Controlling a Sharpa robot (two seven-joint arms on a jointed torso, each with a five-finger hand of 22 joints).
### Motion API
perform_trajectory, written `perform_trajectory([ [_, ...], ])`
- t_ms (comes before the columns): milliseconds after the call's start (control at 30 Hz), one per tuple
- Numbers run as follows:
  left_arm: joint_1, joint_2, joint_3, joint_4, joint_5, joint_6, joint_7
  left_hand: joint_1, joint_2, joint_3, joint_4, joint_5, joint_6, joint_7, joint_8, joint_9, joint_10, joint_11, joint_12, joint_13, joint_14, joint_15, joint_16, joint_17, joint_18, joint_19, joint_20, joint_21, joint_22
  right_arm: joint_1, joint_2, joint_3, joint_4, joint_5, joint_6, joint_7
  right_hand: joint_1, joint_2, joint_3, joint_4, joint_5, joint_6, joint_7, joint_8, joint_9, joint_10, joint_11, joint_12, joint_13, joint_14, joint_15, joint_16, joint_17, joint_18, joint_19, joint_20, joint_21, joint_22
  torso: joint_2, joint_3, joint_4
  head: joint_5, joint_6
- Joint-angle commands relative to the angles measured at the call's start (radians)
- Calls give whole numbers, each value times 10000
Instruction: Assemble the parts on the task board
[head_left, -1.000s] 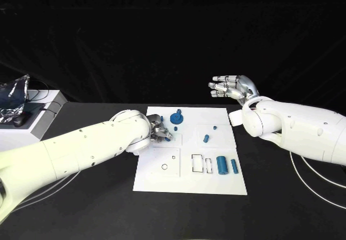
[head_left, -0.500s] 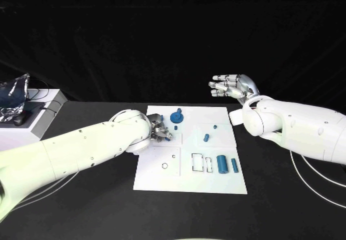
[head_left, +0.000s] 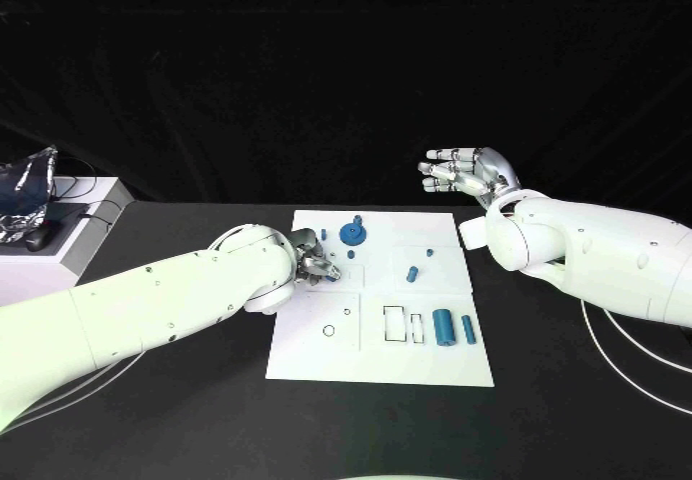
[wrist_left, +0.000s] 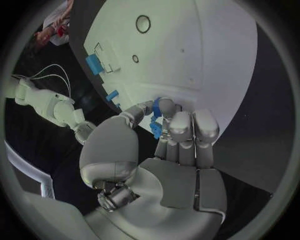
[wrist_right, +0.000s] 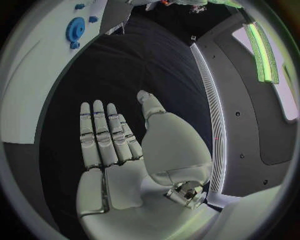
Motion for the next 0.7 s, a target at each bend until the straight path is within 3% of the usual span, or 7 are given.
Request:
perform_trajectory([
  [33,-56,-79,-15,144,-1,-702,47,192,325,822,-741,23,616,-555,80,87,166,-124,-47,-15,20,-41,45,-9,-84,55,-12,-27,23,2,-18,5,16,-15,162,108,-33,83,-38,41,26,37,263,-49,-9,43,-8,-33,-10,-68,33,-40,-14,142,-71,22,-26,-12,-9,-3,12,-12,-25],
  [700,-378,-113,-6,247,150,-1636,258,172,389,797,-698,-43,576,-553,104,118,123,-124,-19,41,5,-61,19,-138,-95,89,-60,-54,89,0,-45,5,13,-24,174,96,-25,78,-35,47,39,25,267,-50,-10,45,-8,-31,-9,-72,33,-40,-14,141,-81,25,-26,-13,1,6,-5,-20,-64],
])
